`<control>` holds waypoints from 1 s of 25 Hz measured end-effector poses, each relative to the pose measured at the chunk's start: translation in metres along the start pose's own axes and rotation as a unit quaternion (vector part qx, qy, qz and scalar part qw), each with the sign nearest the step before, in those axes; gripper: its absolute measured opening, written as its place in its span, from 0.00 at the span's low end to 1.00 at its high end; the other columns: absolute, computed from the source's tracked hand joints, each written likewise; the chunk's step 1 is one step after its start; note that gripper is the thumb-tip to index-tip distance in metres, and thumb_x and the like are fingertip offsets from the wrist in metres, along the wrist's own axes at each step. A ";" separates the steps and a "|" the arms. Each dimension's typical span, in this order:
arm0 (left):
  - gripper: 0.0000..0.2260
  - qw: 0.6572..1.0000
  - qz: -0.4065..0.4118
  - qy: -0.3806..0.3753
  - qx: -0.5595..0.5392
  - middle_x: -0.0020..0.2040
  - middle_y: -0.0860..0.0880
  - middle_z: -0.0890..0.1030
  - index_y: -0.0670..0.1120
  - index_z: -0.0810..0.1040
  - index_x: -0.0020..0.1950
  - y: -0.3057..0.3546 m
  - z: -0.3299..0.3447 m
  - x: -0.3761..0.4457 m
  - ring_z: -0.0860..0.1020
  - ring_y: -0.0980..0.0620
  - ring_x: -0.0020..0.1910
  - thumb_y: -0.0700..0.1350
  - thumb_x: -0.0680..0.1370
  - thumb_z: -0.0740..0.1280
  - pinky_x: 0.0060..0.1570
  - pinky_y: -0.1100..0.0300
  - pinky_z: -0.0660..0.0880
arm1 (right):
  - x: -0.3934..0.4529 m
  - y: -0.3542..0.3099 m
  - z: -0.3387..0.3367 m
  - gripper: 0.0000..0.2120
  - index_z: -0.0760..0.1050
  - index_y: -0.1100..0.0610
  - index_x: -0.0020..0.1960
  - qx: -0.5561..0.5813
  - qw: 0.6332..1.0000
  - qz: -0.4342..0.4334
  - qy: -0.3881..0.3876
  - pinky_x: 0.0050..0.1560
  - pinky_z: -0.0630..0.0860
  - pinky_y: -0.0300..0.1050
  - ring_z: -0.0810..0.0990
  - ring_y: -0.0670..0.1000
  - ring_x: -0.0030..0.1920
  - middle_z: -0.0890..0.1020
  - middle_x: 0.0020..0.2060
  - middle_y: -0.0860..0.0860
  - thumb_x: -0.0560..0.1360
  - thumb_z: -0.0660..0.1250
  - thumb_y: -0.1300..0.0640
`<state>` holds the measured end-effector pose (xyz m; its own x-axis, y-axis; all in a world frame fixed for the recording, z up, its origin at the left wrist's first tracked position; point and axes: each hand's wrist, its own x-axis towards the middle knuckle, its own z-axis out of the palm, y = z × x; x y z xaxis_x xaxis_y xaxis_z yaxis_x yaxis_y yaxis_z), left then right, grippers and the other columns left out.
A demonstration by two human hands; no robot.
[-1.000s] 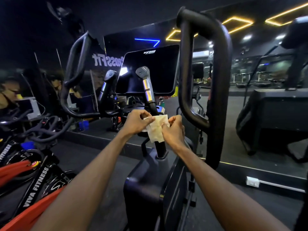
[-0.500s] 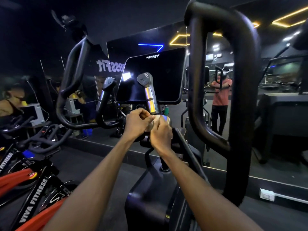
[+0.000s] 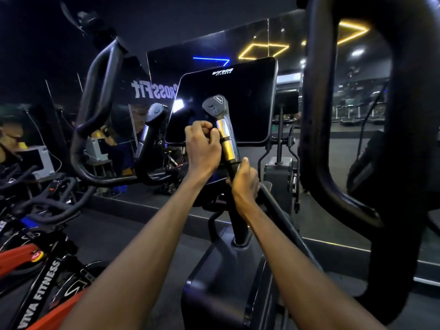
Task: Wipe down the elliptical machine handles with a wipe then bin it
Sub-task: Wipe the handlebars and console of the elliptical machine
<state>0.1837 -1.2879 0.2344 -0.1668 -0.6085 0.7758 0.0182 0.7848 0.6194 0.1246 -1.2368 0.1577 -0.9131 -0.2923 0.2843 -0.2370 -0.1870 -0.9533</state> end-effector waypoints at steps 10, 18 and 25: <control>0.20 0.966 -0.194 -0.014 -0.170 0.46 0.51 0.74 0.44 0.68 0.57 0.017 0.049 -0.007 0.74 0.51 0.45 0.58 0.84 0.47 0.43 0.58 0.66 | 0.012 0.053 -0.004 0.27 0.76 0.53 0.28 0.088 0.994 -0.066 -0.024 0.39 0.75 0.61 0.77 0.61 0.31 0.78 0.27 0.59 0.77 0.53 0.40; 0.19 0.970 -0.166 -0.009 -0.176 0.41 0.51 0.74 0.44 0.67 0.54 0.013 0.051 -0.007 0.72 0.56 0.38 0.58 0.84 0.46 0.37 0.59 0.66 | 0.014 0.062 -0.003 0.19 0.76 0.54 0.34 0.126 0.992 0.000 0.025 0.48 0.78 0.61 0.80 0.57 0.41 0.80 0.35 0.50 0.78 0.57 0.46; 0.17 0.971 -0.169 -0.015 -0.167 0.42 0.55 0.72 0.47 0.65 0.55 0.015 0.050 -0.008 0.71 0.61 0.40 0.57 0.84 0.46 0.37 0.64 0.64 | 0.002 0.007 -0.017 0.09 0.72 0.63 0.44 0.556 0.750 0.356 0.026 0.51 0.80 0.51 0.81 0.59 0.49 0.77 0.42 0.59 0.81 0.56 0.67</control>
<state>0.1365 -1.2655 0.2312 -0.2480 -0.8170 0.5205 0.2750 0.4558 0.8465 0.1156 -1.2224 0.1498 -0.6948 -0.6583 -0.2896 0.7150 -0.6758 -0.1792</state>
